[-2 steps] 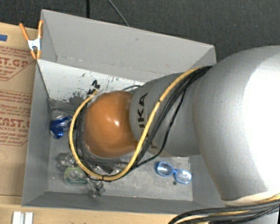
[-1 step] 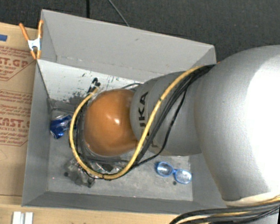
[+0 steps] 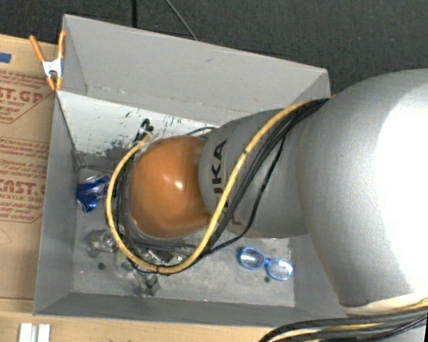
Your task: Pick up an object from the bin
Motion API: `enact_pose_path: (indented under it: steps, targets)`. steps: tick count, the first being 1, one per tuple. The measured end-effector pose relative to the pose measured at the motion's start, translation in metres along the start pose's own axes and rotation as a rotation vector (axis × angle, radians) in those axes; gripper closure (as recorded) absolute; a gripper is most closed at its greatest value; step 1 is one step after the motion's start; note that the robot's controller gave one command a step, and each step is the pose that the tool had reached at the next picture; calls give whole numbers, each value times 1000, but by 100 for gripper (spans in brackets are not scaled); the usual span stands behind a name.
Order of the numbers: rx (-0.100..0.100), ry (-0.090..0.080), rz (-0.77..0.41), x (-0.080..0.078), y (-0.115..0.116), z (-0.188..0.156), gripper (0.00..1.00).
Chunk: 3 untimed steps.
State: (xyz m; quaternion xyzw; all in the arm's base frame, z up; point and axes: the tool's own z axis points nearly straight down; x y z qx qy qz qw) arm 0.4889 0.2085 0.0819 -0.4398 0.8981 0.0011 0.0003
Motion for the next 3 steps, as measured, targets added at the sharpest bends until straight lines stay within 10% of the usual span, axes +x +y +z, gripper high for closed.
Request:
enact_pose_path:
  steps: [1,2,3]
  targets:
    - [9,-7,-159,-18,-88,-68,0]
    - [-6,5,-289,22,-35,16,0]
    - [0,-2,-286,20,-37,12,100]
